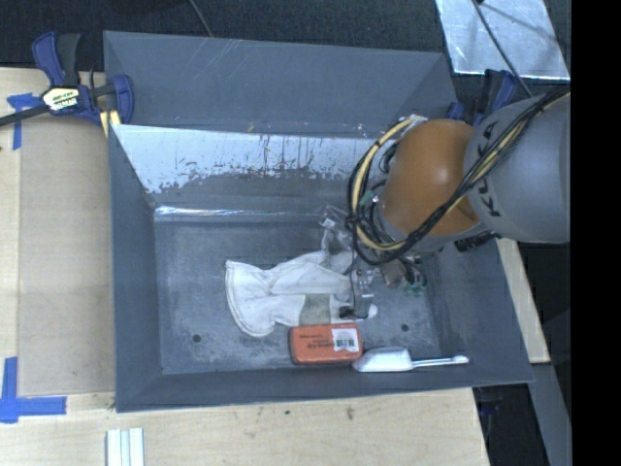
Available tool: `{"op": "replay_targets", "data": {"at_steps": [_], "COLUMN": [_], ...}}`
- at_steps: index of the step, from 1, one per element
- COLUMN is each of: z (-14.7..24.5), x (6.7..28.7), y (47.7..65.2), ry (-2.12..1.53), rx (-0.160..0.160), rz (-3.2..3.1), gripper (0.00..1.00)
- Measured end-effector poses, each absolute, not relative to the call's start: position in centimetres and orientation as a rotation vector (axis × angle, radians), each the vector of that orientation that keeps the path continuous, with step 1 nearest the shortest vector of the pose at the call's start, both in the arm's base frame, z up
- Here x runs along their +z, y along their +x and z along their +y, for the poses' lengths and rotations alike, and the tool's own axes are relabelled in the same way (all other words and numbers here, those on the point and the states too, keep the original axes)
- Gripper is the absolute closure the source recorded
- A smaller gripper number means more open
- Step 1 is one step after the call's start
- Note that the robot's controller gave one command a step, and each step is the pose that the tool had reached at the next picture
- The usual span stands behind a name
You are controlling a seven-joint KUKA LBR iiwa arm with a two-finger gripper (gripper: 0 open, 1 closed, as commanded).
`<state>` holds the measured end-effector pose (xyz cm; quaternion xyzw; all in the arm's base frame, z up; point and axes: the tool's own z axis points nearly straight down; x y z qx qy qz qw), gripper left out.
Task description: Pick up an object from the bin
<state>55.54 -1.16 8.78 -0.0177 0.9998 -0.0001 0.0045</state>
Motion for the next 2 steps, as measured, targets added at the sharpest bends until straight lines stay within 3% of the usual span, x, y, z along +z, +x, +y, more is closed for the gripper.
{"op": "replay_targets", "data": {"at_steps": [1, 2], "z": [-0.24, -0.24], "x": [7.39, 7.39], "y": [58.17, 58.17], "ry": [-0.455, -0.455], "rx": [-0.003, -0.003], "rz": [3.098, 3.097], "gripper": [1.00, 1.00]}}
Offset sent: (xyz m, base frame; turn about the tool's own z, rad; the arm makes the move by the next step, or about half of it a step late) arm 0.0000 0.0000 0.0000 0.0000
